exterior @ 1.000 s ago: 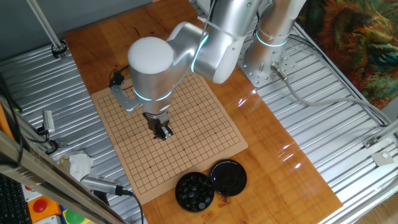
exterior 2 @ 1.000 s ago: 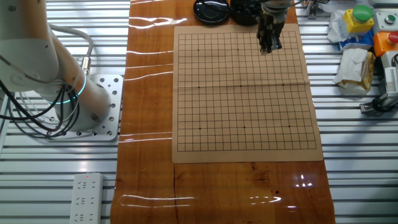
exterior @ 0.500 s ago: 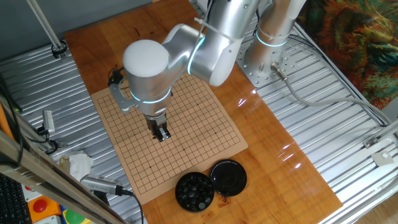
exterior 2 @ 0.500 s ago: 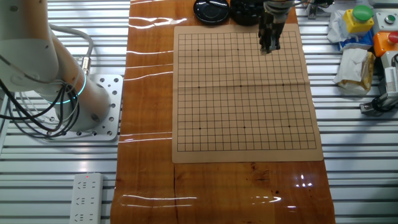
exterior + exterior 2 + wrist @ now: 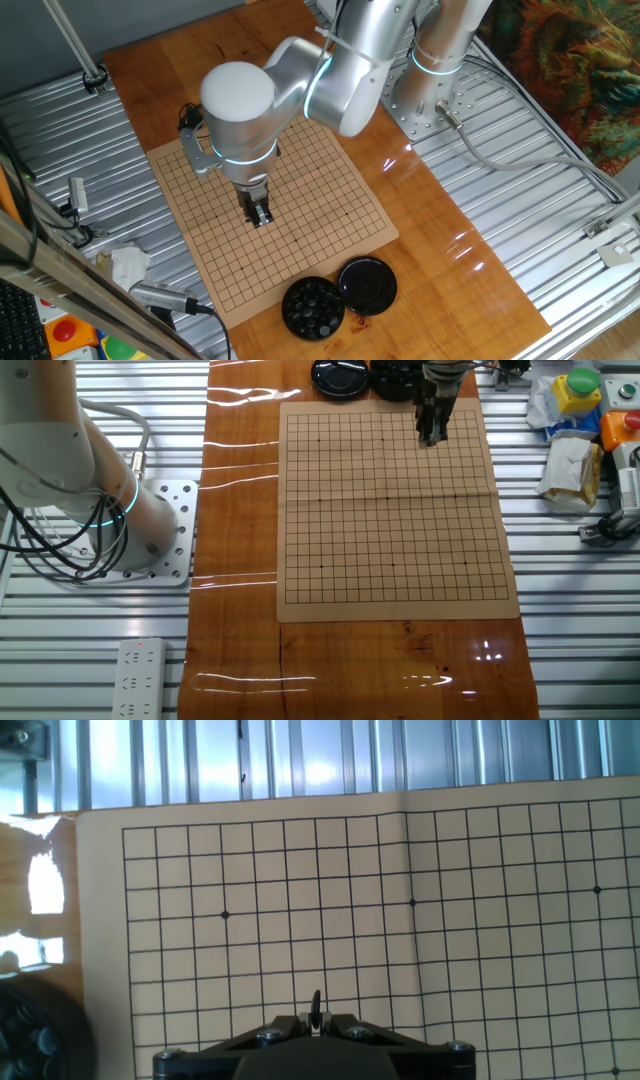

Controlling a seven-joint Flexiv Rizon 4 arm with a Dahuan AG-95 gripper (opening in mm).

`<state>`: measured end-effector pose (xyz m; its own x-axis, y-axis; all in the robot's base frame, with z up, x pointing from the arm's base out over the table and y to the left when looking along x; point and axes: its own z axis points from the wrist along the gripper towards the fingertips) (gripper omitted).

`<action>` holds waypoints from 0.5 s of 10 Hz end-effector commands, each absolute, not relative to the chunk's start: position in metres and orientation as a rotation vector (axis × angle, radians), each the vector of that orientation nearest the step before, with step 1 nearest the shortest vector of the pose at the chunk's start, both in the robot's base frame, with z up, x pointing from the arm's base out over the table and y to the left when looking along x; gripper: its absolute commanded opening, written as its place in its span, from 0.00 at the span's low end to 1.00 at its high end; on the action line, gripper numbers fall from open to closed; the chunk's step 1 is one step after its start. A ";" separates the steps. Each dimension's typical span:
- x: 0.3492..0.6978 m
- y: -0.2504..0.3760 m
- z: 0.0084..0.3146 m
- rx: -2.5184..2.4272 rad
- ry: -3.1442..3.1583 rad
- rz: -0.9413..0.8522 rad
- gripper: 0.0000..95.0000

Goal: Play the first move as black on the 3-4 point in the upper right corner of the Go board

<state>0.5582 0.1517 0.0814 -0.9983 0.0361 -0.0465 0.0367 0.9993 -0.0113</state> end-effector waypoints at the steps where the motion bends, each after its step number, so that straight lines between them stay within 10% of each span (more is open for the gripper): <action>1: 0.557 0.151 0.082 0.061 3.098 -0.017 0.00; 5: 0.558 0.149 0.081 0.029 3.099 -0.018 0.00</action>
